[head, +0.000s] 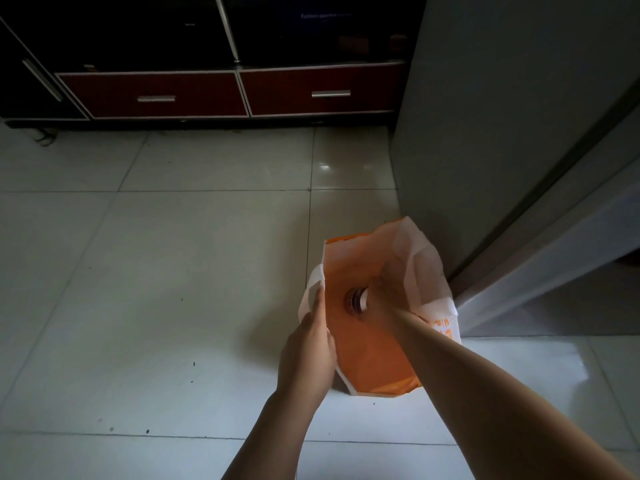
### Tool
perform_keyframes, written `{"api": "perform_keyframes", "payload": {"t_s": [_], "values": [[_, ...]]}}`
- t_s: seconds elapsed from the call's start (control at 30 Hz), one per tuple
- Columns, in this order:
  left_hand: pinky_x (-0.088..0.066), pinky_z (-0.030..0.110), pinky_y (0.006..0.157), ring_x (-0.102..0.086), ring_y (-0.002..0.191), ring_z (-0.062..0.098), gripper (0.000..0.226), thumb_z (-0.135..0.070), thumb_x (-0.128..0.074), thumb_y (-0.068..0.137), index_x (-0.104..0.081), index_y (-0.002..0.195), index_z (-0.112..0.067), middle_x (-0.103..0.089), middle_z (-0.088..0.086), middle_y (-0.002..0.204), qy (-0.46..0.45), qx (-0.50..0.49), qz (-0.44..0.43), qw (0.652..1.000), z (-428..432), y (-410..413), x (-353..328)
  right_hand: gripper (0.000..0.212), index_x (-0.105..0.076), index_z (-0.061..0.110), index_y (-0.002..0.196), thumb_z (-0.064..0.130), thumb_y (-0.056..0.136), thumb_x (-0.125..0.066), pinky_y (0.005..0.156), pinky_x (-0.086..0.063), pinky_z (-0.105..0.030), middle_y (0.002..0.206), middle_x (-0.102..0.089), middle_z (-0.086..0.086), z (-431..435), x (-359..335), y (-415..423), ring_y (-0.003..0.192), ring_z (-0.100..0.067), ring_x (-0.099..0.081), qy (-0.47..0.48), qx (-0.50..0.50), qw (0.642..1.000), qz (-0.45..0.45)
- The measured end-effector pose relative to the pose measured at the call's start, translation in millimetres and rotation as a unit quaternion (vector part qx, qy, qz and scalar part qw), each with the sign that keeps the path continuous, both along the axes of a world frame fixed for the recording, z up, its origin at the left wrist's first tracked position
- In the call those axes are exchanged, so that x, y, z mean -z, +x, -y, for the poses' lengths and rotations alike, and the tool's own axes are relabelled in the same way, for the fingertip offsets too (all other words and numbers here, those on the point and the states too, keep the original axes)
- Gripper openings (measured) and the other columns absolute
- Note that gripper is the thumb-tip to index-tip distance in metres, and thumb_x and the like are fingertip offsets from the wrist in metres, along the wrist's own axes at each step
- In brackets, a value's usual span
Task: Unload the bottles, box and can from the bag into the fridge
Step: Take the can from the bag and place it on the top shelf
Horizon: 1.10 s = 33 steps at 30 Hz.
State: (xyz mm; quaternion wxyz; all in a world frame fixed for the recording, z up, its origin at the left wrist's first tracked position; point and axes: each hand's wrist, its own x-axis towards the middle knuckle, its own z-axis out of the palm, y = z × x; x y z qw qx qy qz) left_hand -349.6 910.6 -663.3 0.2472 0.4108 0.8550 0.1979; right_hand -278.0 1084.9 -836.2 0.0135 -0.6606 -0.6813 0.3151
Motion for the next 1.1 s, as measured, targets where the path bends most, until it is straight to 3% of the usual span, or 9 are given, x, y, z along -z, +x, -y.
{"api": "perform_keyframes", "payload": {"t_s": [0.07, 0.17, 0.33, 0.43, 0.6, 0.77, 0.87, 1.0, 1.1], "values": [[-0.042, 0.029, 0.065, -0.054, 0.072, 0.021, 0.065, -0.015, -0.036, 0.094, 0.0, 0.144, -0.035, -0.063, 0.011, 0.098, 0.022, -0.005, 0.022, 1.0, -1, -3, 3, 0.045, -0.043, 0.013, 0.122, 0.045, 0.091, -0.038, 0.099, -0.043, -0.045, 0.116, -0.054, -0.01, 9, -35, -3, 0.11, -0.029, -0.053, -0.021, -0.046, 0.999, 0.018], [-0.038, 0.025, 0.063, -0.047, 0.069, 0.015, 0.063, -0.013, -0.037, 0.094, -0.006, 0.145, -0.033, -0.064, 0.011, 0.1, 0.031, -0.006, 0.029, 0.999, -2, 0, -6, 0.047, -0.037, 0.011, 0.131, 0.04, 0.096, -0.029, 0.105, -0.037, -0.045, 0.128, -0.051, -0.015, 16, -75, -1, 0.116, -0.033, -0.05, 0.011, -0.071, 0.997, 0.02], [-0.043, 0.031, 0.067, -0.062, 0.087, 0.03, 0.06, -0.013, -0.04, 0.093, -0.014, 0.145, -0.03, -0.065, 0.016, 0.108, 0.02, -0.044, 0.05, 0.998, -12, 5, -2, 0.058, -0.019, 0.005, 0.137, 0.033, 0.093, -0.045, 0.104, -0.034, -0.036, 0.139, -0.037, -0.016, 22, -130, 12, 0.124, -0.031, -0.041, -0.091, -0.065, 0.992, -0.058], [-0.045, 0.033, 0.067, -0.062, 0.09, 0.034, 0.06, -0.012, -0.042, 0.092, -0.016, 0.144, -0.029, -0.064, 0.018, 0.11, 0.015, -0.071, 0.096, 0.993, -16, 9, -10, 0.081, -0.025, 0.0, 0.133, 0.037, 0.076, -0.068, 0.097, -0.043, -0.039, 0.13, -0.044, -0.02, 30, -174, 25, 0.115, -0.034, -0.049, -0.056, -0.073, 0.993, -0.08], [-0.046, 0.037, 0.085, -0.057, 0.109, 0.034, 0.055, -0.001, -0.041, 0.091, -0.024, 0.142, -0.011, -0.056, 0.017, 0.127, 0.01, -0.12, 0.132, 0.984, -15, 2, -48, 0.066, -0.041, 0.007, 0.117, 0.032, 0.067, -0.076, 0.083, -0.053, -0.042, 0.115, -0.056, -0.012, 43, -253, 47, 0.097, -0.029, -0.059, -0.01, -0.025, 0.984, -0.174], [-0.046, 0.044, 0.094, -0.056, 0.112, 0.034, 0.047, -0.002, -0.047, 0.091, -0.035, 0.136, -0.005, -0.057, 0.019, 0.125, 0.073, -0.108, 0.104, 0.986, -22, 4, -134, 0.058, -0.042, 0.011, 0.117, 0.025, 0.071, -0.074, 0.061, -0.044, -0.021, 0.107, -0.06, -0.007, 61, -345, 68, 0.087, -0.019, -0.059, 0.012, -0.011, 0.964, -0.264], [-0.045, 0.04, 0.093, -0.057, 0.11, 0.031, 0.043, -0.005, -0.048, 0.091, -0.041, 0.133, -0.009, -0.058, 0.016, 0.124, 0.119, -0.084, 0.088, 0.985, -22, 15, -201, 0.056, -0.039, 0.015, 0.115, 0.02, 0.072, -0.074, 0.065, -0.051, -0.021, 0.112, -0.058, -0.01, 78, -409, 91, 0.091, -0.02, -0.062, -0.002, 0.002, 0.947, -0.323], [-0.04, 0.033, 0.098, -0.051, 0.119, 0.021, 0.04, -0.013, -0.048, 0.091, -0.044, 0.131, -0.018, -0.054, 0.005, 0.133, 0.165, -0.019, 0.016, 0.986, -20, 40, -306, 0.045, -0.038, 0.025, 0.104, 0.013, 0.075, -0.071, 0.06, -0.05, -0.014, 0.096, -0.053, 0.008, 102, -503, 133, 0.08, -0.007, -0.058, -0.017, 0.005, 0.934, -0.358], [-0.036, 0.028, 0.098, -0.049, 0.121, 0.021, 0.041, -0.017, -0.05, 0.091, -0.044, 0.131, -0.016, -0.051, 0.006, 0.136, 0.224, 0.044, -0.041, 0.973, -25, 64, -398, 0.045, -0.04, 0.031, 0.094, 0.004, 0.074, -0.07, 0.066, -0.051, -0.017, 0.095, -0.054, 0.008, 117, -571, 169, 0.081, -0.008, -0.058, -0.009, 0.03, 0.92, -0.392]]}}
